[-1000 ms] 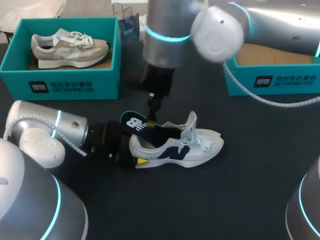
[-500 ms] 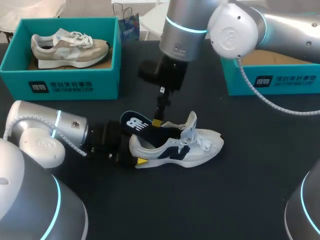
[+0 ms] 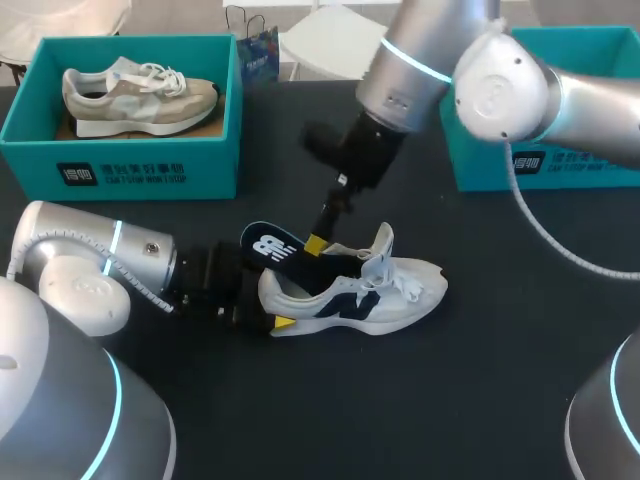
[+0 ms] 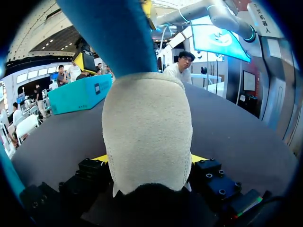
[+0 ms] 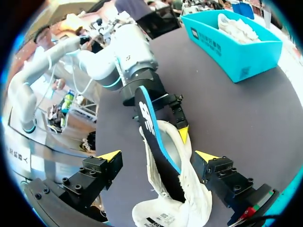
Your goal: Take the shoe out of the shoebox, open the shoe tongue, remove and reinsert the insole, then place the shoe into the shoebox
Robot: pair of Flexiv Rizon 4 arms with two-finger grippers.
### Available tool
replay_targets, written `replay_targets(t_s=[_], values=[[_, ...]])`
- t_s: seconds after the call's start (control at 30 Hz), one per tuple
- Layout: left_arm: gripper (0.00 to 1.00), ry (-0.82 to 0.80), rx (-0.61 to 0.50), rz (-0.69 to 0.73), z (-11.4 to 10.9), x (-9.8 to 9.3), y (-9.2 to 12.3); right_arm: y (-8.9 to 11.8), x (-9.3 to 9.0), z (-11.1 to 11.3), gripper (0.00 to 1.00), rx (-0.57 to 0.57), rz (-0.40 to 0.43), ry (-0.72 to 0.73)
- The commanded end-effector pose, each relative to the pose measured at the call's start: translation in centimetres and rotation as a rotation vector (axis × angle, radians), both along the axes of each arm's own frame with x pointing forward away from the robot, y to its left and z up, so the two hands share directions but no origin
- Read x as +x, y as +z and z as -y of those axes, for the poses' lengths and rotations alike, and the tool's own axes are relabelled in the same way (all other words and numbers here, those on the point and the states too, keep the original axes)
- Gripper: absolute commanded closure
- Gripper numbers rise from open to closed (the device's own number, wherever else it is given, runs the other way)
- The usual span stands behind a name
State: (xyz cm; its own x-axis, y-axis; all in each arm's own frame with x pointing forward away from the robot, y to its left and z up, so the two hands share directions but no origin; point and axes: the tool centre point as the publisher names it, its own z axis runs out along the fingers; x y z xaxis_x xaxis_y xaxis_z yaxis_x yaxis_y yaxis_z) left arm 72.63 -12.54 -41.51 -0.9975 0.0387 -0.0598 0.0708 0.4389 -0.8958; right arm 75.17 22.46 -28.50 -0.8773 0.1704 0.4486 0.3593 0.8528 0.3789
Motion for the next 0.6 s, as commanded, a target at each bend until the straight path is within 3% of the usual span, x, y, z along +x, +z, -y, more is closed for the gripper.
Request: replay_targets(t_s=[0.03, 0.17, 0.2, 0.23, 0.27, 0.37, 0.6], values=[[1.00, -0.001, 0.003, 0.000, 0.1, -0.1, -0.3, -1.0, -0.1, 0.2, 0.00, 0.103, -0.001, -0.025], [1.00, -0.001, 0.003, 0.000, 0.1, -0.1, -0.3, -1.6, -0.1, -0.6, 0.01, 0.150, -0.004, -0.024], [1.00, -0.001, 0.003, 0.000, 0.1, -0.1, -0.3, -1.7, -0.2, -0.8, 0.05, 0.168, -0.001, -0.021], [1.00, -0.001, 0.003, 0.000, 0.1, -0.1, -0.3, -1.9, -0.2, -1.3, 0.13, 0.177, -0.005, -0.016], [1.00, -0.001, 0.003, 0.000, 0.1, -0.1, -0.3, -2.0, -0.2, -1.5, 0.34, 0.178, -0.007, -0.016], [1.00, -0.001, 0.003, 0.000, 0.1, -0.1, -0.3, -2.4, -0.4, -2.2, 0.47, 0.207, -0.011, -0.010], [1.00, -0.001, 0.003, 0.000, 0.1, -0.1, -0.3, -2.6, -1.0, -3.2, 0.52, 0.247, -0.015, 0.000]])
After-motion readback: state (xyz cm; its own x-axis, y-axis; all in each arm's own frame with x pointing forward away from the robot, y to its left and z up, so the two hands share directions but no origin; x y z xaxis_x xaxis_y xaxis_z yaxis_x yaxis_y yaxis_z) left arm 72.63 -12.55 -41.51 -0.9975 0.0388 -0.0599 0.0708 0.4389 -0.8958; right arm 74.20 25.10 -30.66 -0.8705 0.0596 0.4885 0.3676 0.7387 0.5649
